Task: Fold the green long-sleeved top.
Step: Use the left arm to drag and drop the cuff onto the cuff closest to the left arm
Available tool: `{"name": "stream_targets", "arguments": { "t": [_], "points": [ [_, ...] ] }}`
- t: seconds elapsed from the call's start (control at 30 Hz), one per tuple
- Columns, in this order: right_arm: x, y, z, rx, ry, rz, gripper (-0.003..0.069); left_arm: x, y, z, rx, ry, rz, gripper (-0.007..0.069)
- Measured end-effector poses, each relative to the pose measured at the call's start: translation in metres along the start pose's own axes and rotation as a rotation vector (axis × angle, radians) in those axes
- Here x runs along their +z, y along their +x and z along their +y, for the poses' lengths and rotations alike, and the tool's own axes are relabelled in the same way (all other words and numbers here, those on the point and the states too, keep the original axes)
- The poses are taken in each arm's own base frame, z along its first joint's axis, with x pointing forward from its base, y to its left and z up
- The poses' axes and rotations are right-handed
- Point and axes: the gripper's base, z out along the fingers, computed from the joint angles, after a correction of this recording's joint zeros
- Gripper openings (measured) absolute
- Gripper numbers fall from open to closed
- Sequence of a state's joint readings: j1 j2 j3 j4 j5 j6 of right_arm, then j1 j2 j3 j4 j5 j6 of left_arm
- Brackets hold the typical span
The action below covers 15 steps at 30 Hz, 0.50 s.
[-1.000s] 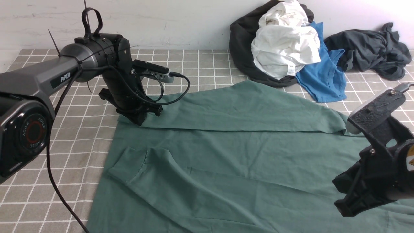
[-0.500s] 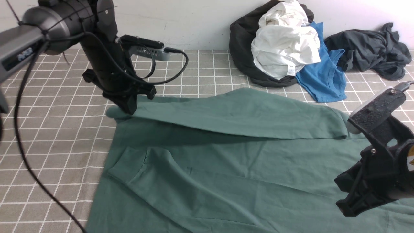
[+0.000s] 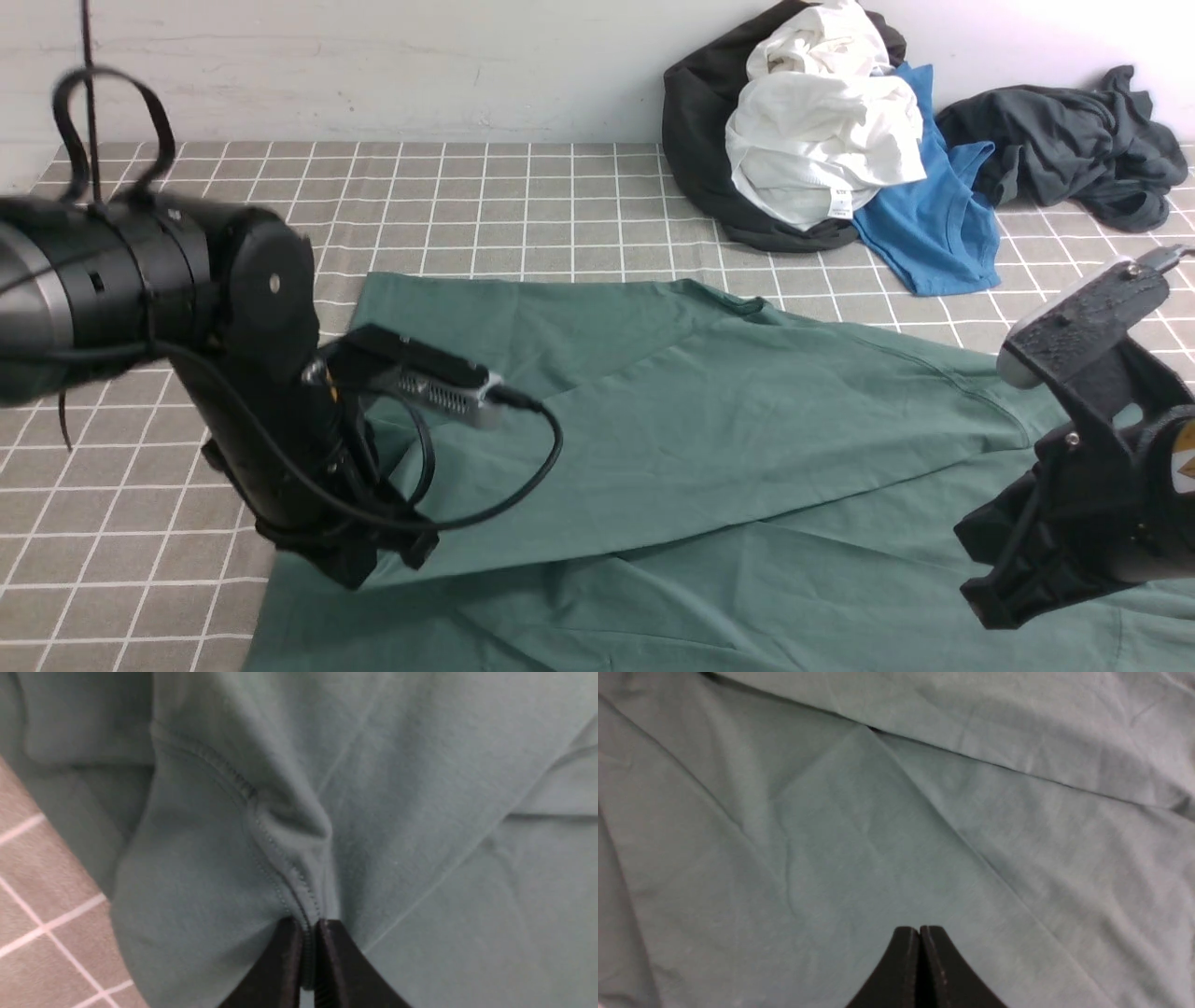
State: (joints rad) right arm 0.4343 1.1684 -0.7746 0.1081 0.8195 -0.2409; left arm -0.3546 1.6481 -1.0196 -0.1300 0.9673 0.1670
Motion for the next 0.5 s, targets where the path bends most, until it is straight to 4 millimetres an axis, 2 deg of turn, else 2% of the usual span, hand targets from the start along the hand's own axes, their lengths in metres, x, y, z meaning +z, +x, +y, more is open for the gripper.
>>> {"name": "stream_targets", "arguments": {
  "t": [0.17, 0.23, 0.37, 0.5],
  "points": [
    [-0.018, -0.007, 0.002, 0.012, -0.026, 0.007, -0.0014, 0.017, 0.001, 0.003, 0.062, -0.006, 0.037, 0.0028],
    [-0.028, -0.009, 0.003, 0.016, -0.035, -0.005, -0.0014, 0.022, 0.001, 0.003, 0.088, -0.004, 0.055, 0.0064],
    [-0.041, -0.004, 0.008, 0.025, -0.068, 0.025, -0.0014, 0.028, 0.0, 0.005, 0.134, -0.011, 0.078, 0.0188],
    [-0.052, 0.009, 0.012, 0.024, -0.1, 0.095, -0.0014, 0.024, 0.002, 0.005, 0.139, -0.008, 0.121, 0.0359]
  ]
}}
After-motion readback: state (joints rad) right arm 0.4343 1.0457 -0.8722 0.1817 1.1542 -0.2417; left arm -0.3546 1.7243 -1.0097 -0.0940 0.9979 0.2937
